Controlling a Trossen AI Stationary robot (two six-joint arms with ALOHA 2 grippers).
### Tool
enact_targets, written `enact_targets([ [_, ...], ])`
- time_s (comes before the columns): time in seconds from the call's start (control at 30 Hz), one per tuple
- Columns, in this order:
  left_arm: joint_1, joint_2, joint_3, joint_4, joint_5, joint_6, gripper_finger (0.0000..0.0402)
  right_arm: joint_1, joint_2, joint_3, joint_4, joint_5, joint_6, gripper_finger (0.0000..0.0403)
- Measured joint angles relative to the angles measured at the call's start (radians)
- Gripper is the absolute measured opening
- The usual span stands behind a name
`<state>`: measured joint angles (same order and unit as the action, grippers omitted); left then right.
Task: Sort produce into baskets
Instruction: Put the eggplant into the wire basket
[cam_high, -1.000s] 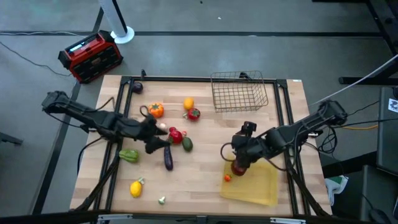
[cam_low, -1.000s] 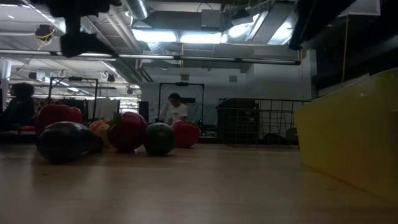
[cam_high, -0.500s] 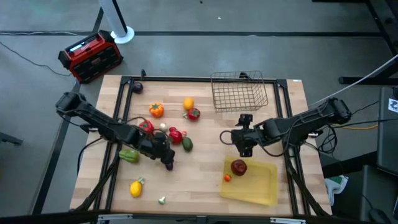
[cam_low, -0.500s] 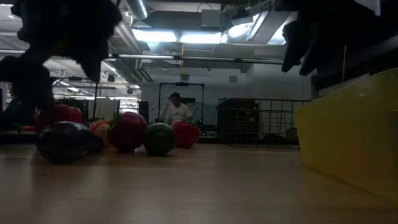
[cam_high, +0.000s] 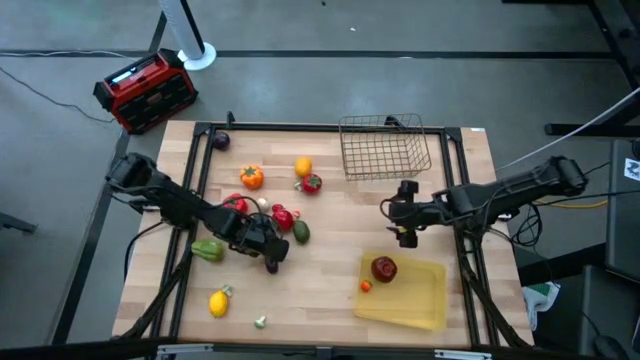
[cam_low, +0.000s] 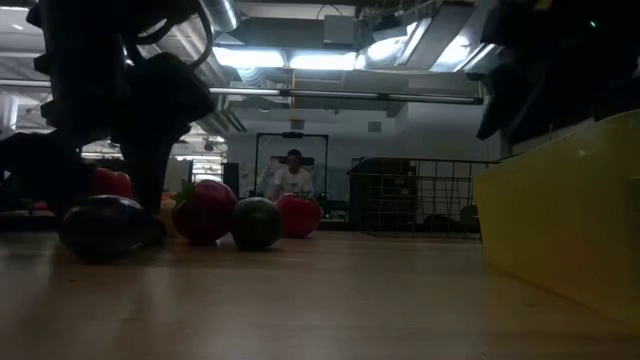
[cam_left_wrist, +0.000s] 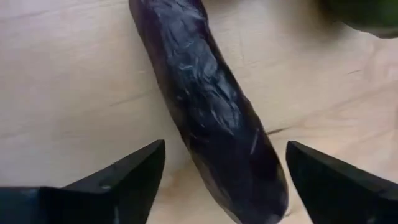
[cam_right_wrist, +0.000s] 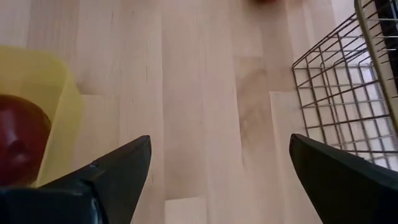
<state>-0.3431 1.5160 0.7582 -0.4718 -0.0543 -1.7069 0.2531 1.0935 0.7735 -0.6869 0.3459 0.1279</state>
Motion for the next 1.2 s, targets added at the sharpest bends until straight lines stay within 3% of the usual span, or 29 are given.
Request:
enact_targets([
  [0.33, 0.000, 0.000, 0.000, 0.029, -0.002, -0.021, 0.0204, 0.001, -0.111, -0.176, 0.176, -0.034, 0.030, 0.0376],
  [0.5, 0.000, -0.003, 0.001, 0.074, -0.002, -0.019, 0.0167, 0.001, -0.109, -0.201, 0.223, -0.034, 0.030, 0.0376],
  [0.87, -0.003, -0.004, 0.071, 0.072, 0.027, 0.036, 0.0167, 0.001, -0.108, -0.205, 0.227, -0.034, 0.030, 0.0376],
  [1.03, -0.003, -0.004, 0.153, 0.071, 0.073, 0.091, 0.0167, 0.001, -0.108, -0.205, 0.227, -0.034, 0.031, 0.0376],
  [1.2, 0.013, -0.004, 0.251, 0.138, 0.056, 0.177, 0.0167, 0.001, -0.108, -0.205, 0.232, -0.034, 0.031, 0.0376],
])
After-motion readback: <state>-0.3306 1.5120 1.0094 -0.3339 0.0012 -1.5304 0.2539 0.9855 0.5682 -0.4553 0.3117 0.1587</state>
